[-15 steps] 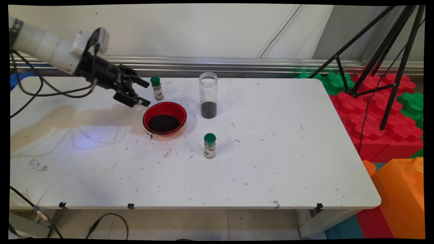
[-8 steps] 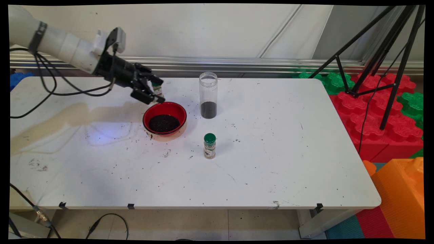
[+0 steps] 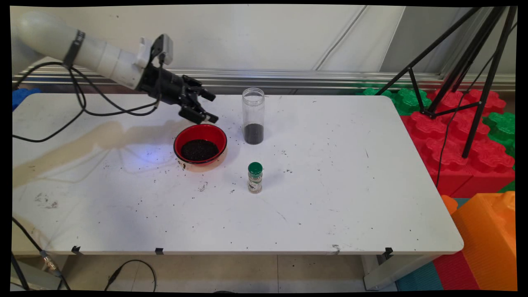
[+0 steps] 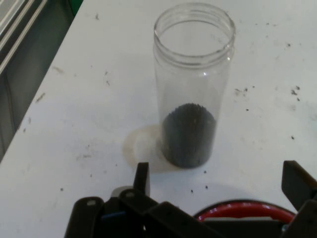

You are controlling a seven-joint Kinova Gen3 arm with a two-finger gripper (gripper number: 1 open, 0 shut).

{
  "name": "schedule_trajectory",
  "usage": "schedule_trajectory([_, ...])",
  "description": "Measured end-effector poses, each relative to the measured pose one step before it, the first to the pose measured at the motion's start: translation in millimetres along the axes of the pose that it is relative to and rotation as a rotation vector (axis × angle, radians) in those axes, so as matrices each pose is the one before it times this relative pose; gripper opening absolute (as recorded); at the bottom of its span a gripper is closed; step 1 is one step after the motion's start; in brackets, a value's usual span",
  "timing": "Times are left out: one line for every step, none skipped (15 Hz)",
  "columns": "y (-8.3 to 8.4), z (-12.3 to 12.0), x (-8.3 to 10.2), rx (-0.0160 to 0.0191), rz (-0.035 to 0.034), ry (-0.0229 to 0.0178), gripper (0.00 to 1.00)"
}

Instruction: Pick up the black seasoning powder from the table

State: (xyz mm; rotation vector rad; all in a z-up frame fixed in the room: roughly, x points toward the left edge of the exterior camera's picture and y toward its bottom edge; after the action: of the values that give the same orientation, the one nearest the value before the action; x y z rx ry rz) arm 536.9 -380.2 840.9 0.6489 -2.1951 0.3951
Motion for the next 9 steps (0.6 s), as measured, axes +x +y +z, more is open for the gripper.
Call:
schedule_trajectory([-1.47, 5.50, 1.34, -0.00138, 0.00322, 0.00513, 1.00])
schedule_trajectory([-0.88, 3.65, 0.82, -0.00117, 0.00180, 0.00315, 1.00])
schedule_trajectory([-1.38, 5.43, 1.19, -0.00136, 0.00262, 0.00470, 1.00])
schedule_trajectory([-0.90, 3.54, 0.77, -0.00066, 0.00128, 0.00308, 1.00])
schedule_trajectory([-1.18, 5.10, 0.82, -0.00043, 0.00300, 0.00464, 1.00])
schedule_trajectory([-1.38, 5.86, 1.01, -0.00137, 0.00335, 0.00491, 1.00])
schedule_trajectory([-1.48, 6.17, 1.13, -0.00146, 0.00312, 0.00502, 1.00])
schedule_trajectory([-1.07, 5.16, 0.35, -0.00016, 0.00272, 0.00481, 1.00])
schedule_trajectory([-0.90, 4.70, 0.32, -0.00017, 0.00373, 0.00381, 1.00])
